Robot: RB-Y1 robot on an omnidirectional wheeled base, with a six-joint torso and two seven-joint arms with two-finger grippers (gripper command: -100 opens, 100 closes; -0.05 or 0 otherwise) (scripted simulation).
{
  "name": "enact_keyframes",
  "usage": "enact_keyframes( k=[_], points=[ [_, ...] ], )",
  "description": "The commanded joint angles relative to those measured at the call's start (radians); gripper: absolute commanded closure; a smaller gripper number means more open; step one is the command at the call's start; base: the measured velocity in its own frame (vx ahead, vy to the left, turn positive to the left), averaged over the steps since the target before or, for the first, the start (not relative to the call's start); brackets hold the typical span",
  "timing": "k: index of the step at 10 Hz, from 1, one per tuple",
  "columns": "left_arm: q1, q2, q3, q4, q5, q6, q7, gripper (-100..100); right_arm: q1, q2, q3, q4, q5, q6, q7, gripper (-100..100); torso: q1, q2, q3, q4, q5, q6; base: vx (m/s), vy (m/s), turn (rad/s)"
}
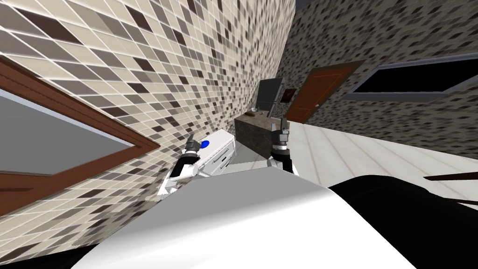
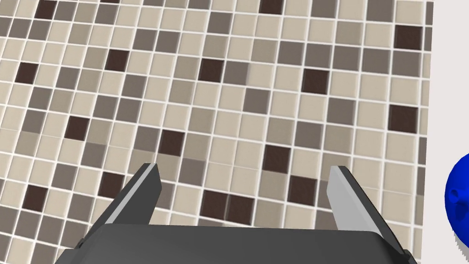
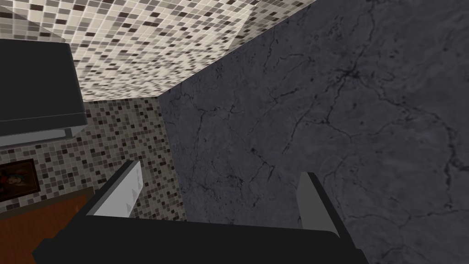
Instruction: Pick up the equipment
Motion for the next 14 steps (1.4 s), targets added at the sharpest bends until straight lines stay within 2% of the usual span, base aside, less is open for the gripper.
enact_keyframes(
  k=[1, 2, 3, 4, 5, 6, 8, 9, 10, 11, 13, 14],
  points=[
    [-0.007, 0.003, 0.002, 0.006, 0.004, 0.03, 0.005, -100, 0.0, 0.0, 0.0, 0.0, 0.0, 0.0, 0.0, 0, 0.0, 0.0, 0.0, 0.0, 0.0, 0.0, -0.017, -0.003, -0.001],
    [-0.029, 0.017, 0.014, 0.03, 0.031, 0.071, 0.036, -100, 0.0, 0.0, 0.0, 0.0, 0.0, 0.0, 0.0, 0, 0.0, -0.001, 0.0, 0.0, 0.0, 0.0, -0.027, -0.014, -0.143],
    [-0.029, 0.017, 0.014, 0.03, 0.031, 0.093, 0.036, -100, 0.0, 0.0, 0.0, 0.0, 0.0, 0.0, 0.0, 0, 0.0, -0.001, 0.0, 0.0, 0.0, 0.0, -0.031, -0.007, -0.085],
    [-0.052, 0.031, 0.026, 0.054, 0.059, 0.127, 0.067, -100, 0.0, 0.0, 0.0, 0.0, 0.0, 0.0, 0.0, 0, 0.0, -0.001, 0.0, 0.0, 0.0, 0.0, -0.039, -0.009, -0.135],
    [-0.052, 0.031, 0.026, 0.054, 0.059, 0.157, 0.067, -100, 0.0, 0.0, 0.0, 0.0, 0.0, 0.0, 0.0, 0, 0.0, 0.0, 0.0, 0.0, 0.0, 0.0, -0.035, -0.005, -0.094],
    [-0.074, 0.045, 0.037, 0.08, 0.088, 0.183, 0.098, -100, 0.0, 0.0, 0.0, 0.0, 0.0, 0.0, 0.0, 0, 0.0, 0.0, 0.0, 0.0, 0.0, 0.0, -0.04, -0.005, -0.161],
    [-0.074, 0.045, 0.037, 0.08, 0.088, 0.221, 0.098, -100, 0.0, 0.0, 0.0, 0.0, 0.0, 0.0, 0.0, 0, 0.0, 0.0, 0.0, 0.0, 0.0, 0.0, -0.021, 0.002, -0.022],
    [-0.094, 0.059, 0.047, 0.106, 0.117, 0.256, 0.13, -100, 0.0, 0.0, 0.0, 0.0, 0.0, 0.0, 0.0, 0, 0.0, -0.001, -0.001, 0.0, 0.0, 0.0, -0.019, -0.001, -0.126],
    [-0.094, 0.059, 0.047, 0.106, 0.117, 0.283, 0.13, -100, 0.0, 0.0, 0.0, 0.0, 0.0, 0.0, 0.0, 0, 0.0, -0.001, -0.001, 0.0, 0.0, 0.0, -0.023, 0.002, -0.09],
    [-0.114, 0.074, 0.056, 0.134, 0.147, 0.31, 0.161, -100, 0.0, 0.0, 0.0, 0.0, 0.0, 0.0, 0.0, 0, 0.001, -0.001, -0.001, 0.0, 0.0, 0.0, -0.032, 0.004, -0.155],
    [-0.114, 0.074, 0.056, 0.134, 0.147, 0.348, 0.161, -100, 0.0, 0.0, 0.0, 0.0, 0.0, 0.0, 0.0, 0, 0.001, 0.0, 0.0, 0.0, 0.0, 0.0, -0.024, 0.006, -0.027],
    [-0.132, 0.09, 0.064, 0.163, 0.177, 0.383, 0.191, -100, 0.0, 0.0, 0.0, 0.0, 0.0, 0.0, 0.0, 0, 0.001, -0.001, -0.001, 0.0, 0.0, 0.0, -0.016, 0.003, -0.1]
  ],
)
